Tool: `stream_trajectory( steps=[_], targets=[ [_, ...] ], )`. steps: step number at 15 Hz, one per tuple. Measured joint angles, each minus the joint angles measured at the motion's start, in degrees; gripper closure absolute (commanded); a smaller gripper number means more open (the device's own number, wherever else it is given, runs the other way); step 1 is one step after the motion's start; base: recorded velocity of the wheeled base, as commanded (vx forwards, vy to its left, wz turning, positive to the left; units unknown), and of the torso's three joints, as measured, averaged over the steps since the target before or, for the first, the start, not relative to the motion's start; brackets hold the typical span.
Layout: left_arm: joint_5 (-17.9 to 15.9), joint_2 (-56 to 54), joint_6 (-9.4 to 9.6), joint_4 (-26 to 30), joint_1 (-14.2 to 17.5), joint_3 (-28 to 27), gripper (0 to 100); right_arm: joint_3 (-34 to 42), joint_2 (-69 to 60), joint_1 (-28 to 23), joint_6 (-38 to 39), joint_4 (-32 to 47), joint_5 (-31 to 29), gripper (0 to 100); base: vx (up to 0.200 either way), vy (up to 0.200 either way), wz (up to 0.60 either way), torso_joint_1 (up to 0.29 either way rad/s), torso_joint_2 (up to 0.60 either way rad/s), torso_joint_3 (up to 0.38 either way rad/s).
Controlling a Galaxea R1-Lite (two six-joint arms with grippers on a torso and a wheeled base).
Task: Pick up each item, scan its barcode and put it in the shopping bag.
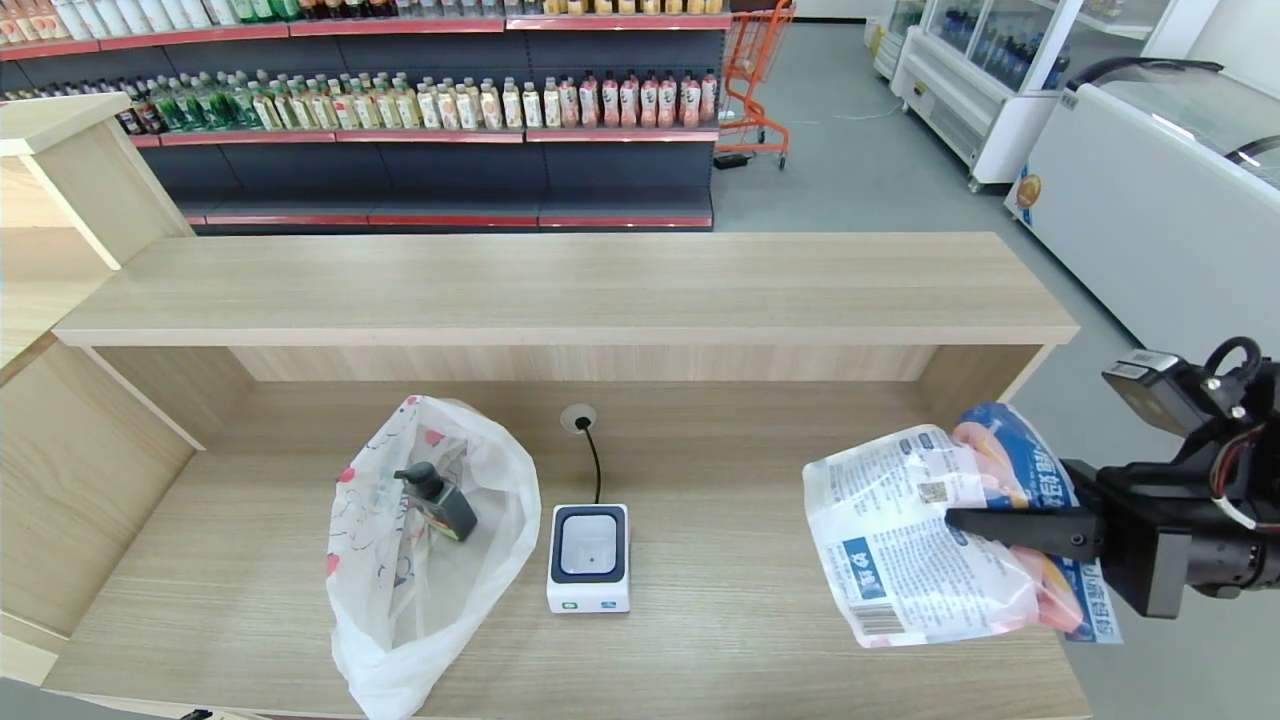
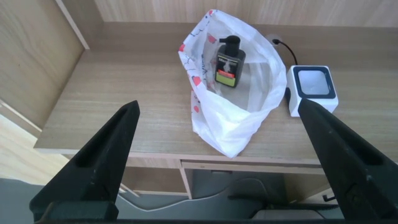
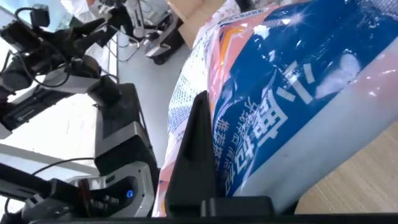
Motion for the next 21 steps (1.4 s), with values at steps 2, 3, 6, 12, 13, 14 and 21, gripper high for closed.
stream_trajectory(
  steps=[2, 3, 6, 12, 13, 14, 21],
  targets=[
    [0.0, 0.0, 0.0, 0.0, 0.0, 0.0, 0, 0.1, -2.01, 2.21, 1.57, 0.24, 0.09, 100, 0.0, 0.0, 0.0, 0.0, 0.0, 0.0],
    [0.0, 0.0, -0.02, 0.0, 0.0, 0.0, 0, 0.1, -3.13, 3.5, 3.8, 0.24, 0.09, 100, 0.0, 0.0, 0.0, 0.0, 0.0, 0.0],
    [-0.02, 0.0, 0.0, 0.0, 0.0, 0.0, 0, 0.11, -6.21, 7.34, 10.58, 0.22, 0.13, 100, 0.0, 0.0, 0.0, 0.0, 0.0, 0.0],
    [-0.02, 0.0, -0.02, 0.0, 0.0, 0.0, 0, 2.15, -7.88, 11.3, 14.73, 0.28, 0.05, 100, 0.0, 0.0, 0.0, 0.0, 0.0, 0.0],
    [-0.02, 0.0, 0.0, 0.0, 0.0, 0.0, 0, 1.89, -7.9, 11.82, 16.74, 0.22, 0.05, 100, 0.0, 0.0, 0.0, 0.0, 0.0, 0.0],
    [-0.02, 0.0, 0.0, 0.0, 0.0, 0.0, 0, 1.69, -8.0, 12.69, 19.63, 0.22, 0.05, 100, 0.0, 0.0, 0.0, 0.0, 0.0, 0.0],
    [0.0, 0.0, -0.02, 0.0, 0.0, 0.0, 0, 3.63, -8.02, 15.19, 21.28, 0.28, -0.04, 100, 0.0, 0.0, 0.0, 0.0, 0.0, 0.0]
  ],
)
